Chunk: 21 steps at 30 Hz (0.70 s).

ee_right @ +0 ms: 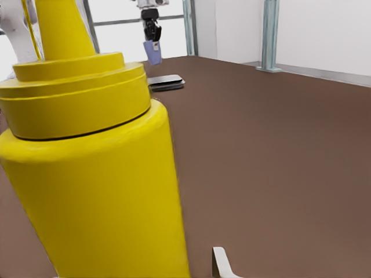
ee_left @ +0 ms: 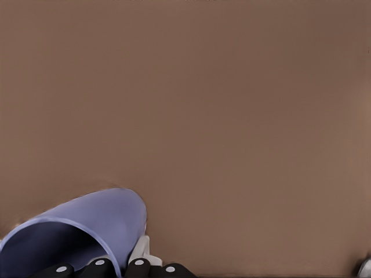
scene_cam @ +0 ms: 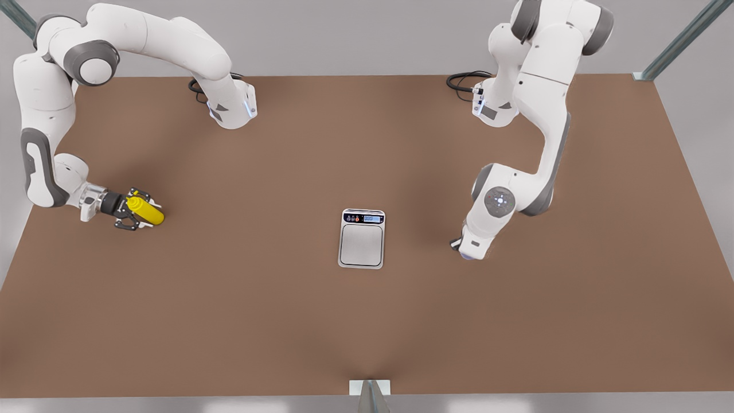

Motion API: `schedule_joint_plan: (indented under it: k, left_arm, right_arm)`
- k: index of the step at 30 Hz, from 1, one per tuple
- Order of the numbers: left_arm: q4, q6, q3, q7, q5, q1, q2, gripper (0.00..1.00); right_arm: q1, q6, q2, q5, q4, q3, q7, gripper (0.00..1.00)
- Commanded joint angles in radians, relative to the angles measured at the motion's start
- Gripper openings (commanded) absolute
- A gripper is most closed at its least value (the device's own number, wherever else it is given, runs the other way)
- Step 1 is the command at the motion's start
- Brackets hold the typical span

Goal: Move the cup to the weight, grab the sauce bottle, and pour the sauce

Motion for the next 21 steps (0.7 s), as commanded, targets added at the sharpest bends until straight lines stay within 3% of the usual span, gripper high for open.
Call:
schedule_joint_plan:
  k: [1, 4, 5, 8, 18, 21]
  left_arm:
    - [0.004, -0.002, -0.010, -0.010, -0.032, -0.002, 0.002, 0.26]
    - [0.032, -0.002, -0.013, -0.058, -0.032, -0.022, 0.022, 0.26]
    - [0.038, -0.002, -0.020, -0.070, -0.032, -0.022, 0.027, 0.26]
    - [0.078, -0.002, -0.047, -0.136, -0.032, -0.037, 0.056, 0.26]
    - [0.249, -0.017, -0.047, -0.363, -0.028, -0.177, 0.168, 0.26]
    - [0.285, -0.025, -0.047, -0.409, -0.026, -0.209, 0.188, 0.26]
  right_arm:
    - [0.000, 0.000, 0.001, 0.002, 0.000, 0.000, 0.000, 0.72]
    - [0.003, 0.000, 0.000, 0.006, -0.002, 0.000, 0.000, 0.70]
    - [0.003, 0.000, 0.000, 0.006, -0.002, 0.000, 0.000, 0.61]
    - [0.003, 0.000, 0.001, 0.006, -0.002, 0.000, 0.000, 0.55]
    - [0.005, -0.012, -0.016, 0.008, 0.005, 0.000, 0.015, 0.51]
    - [0.046, -0.020, -0.103, 0.008, 0.012, -0.002, 0.103, 0.52]
